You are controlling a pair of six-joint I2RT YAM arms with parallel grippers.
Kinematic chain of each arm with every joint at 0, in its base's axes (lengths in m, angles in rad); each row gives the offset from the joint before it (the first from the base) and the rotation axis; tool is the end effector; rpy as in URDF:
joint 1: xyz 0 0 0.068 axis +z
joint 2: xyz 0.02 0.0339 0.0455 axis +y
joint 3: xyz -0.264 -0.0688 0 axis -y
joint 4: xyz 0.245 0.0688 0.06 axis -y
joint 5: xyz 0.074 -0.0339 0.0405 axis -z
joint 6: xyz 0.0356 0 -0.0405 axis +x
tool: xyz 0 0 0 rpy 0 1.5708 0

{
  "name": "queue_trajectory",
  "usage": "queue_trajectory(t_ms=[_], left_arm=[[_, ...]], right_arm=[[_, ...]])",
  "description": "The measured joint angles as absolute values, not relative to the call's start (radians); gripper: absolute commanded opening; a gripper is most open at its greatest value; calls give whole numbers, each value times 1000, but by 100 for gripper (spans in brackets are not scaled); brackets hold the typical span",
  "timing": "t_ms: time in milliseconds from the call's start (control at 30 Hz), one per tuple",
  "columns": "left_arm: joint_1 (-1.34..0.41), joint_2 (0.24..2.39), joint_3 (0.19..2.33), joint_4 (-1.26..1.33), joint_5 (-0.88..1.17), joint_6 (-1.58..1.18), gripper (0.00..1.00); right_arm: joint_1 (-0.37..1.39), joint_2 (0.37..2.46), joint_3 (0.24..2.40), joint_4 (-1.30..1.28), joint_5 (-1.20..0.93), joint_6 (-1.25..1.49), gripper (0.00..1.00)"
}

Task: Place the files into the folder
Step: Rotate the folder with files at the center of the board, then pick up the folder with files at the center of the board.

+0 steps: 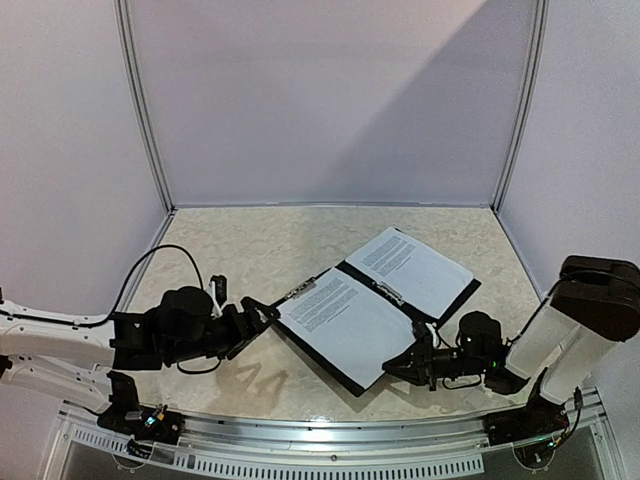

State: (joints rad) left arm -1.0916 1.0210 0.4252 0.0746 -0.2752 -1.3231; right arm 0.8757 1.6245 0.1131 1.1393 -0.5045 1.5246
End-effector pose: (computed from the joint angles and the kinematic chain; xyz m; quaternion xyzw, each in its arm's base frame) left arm 0.1065 -0.1840 0.1969 -0.1673 0.8436 -0.4217 0.2874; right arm 0.1191 0.1697 0.0979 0.1214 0.8027 0.5838 0.0058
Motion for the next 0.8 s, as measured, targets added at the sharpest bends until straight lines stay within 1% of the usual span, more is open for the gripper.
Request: queue_trajectory(t_ms=[167, 300, 667, 800], left_arm=[[-1120, 1122, 418, 148, -273, -1419, 89], [-1120, 1206, 414, 190, -259, -1468, 89], [-1092, 1365, 415, 300, -192, -1509, 87], [-1081, 1453, 427, 374, -160, -1515, 81]], right_arm=[[922, 1862, 131, 1329, -472, 1685, 2], [953, 1940, 172, 1430, -427, 1753, 2], [981, 1960, 233, 1432, -403, 1811, 1], [982, 1951, 236, 1424, -401, 1822, 1]])
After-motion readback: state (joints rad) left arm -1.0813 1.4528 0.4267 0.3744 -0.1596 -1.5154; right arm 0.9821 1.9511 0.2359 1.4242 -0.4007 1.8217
